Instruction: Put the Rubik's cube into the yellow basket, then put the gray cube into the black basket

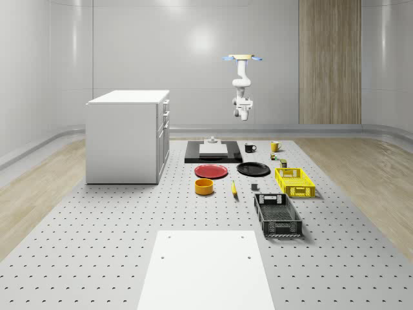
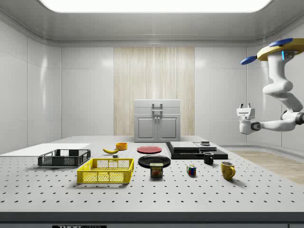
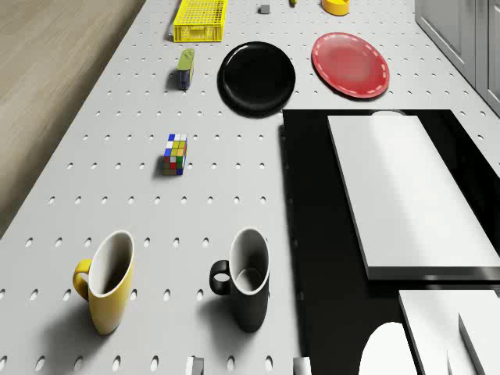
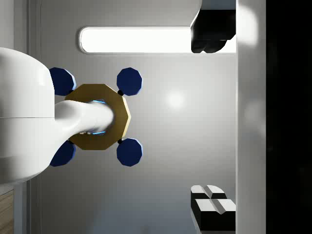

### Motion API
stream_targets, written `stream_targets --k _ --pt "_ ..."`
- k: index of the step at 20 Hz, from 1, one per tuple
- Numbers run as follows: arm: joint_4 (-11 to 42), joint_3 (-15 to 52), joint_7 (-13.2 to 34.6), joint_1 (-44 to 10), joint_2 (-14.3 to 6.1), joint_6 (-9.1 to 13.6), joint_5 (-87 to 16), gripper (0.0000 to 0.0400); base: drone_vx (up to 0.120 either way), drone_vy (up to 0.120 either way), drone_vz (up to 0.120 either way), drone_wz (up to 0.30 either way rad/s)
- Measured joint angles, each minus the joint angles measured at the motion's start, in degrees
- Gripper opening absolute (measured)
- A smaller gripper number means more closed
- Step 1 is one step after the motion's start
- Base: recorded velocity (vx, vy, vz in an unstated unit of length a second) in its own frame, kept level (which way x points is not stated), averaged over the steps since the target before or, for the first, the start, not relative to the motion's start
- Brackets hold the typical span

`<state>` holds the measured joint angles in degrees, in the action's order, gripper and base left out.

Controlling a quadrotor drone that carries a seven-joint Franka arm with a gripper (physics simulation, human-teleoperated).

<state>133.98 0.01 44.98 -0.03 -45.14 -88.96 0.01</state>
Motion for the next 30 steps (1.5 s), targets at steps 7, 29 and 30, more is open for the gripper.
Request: stream_targets --k 7,29,30 --pt "-8.6 0.1 -0.1 -0.2 1.9 6.4 0.1 0.04 0.0 0.0 0.0 0.0" --pt "-16.9 0.2 -0.2 -0.4 4.8 10.8 0.1 0.04 0.0 0.115 0.0 0.0" --pt "-16.9 0.3 -0.2 -0.4 4.8 10.8 0.1 0.04 0.0 0.12 0.0 0.0"
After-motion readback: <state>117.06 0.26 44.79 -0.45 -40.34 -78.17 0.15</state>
